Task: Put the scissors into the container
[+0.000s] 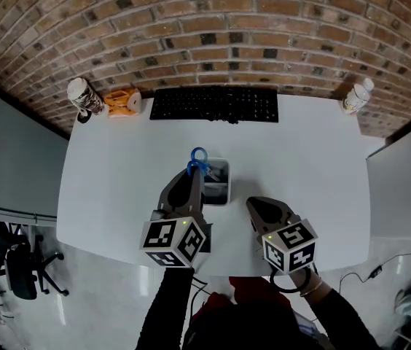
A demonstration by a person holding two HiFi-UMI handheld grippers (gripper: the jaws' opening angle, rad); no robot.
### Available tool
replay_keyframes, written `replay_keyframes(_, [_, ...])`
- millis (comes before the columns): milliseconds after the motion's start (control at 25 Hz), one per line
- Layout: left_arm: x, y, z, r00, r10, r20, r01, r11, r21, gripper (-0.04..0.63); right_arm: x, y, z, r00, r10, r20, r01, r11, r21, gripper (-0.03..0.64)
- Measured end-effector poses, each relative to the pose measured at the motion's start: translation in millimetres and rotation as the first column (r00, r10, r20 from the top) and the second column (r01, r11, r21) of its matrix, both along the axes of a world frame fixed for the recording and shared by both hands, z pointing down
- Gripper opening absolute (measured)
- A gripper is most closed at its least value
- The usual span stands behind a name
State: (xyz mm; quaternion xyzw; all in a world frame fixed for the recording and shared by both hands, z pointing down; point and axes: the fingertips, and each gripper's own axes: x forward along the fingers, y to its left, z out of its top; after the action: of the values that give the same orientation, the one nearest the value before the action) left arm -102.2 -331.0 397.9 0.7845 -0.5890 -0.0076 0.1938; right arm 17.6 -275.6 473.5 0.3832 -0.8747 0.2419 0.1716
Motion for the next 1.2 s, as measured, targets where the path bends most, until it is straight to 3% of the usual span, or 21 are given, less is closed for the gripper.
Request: replay_keyframes(1200, [-2.6,-19.8,60.6,0.998,-0.018,-0.053,0.011,0.993,-0.116,0.028,-8.2,-17.1,34.5,0.999,0.003,-0.033,-0.006,0.997,-0.081,0.009])
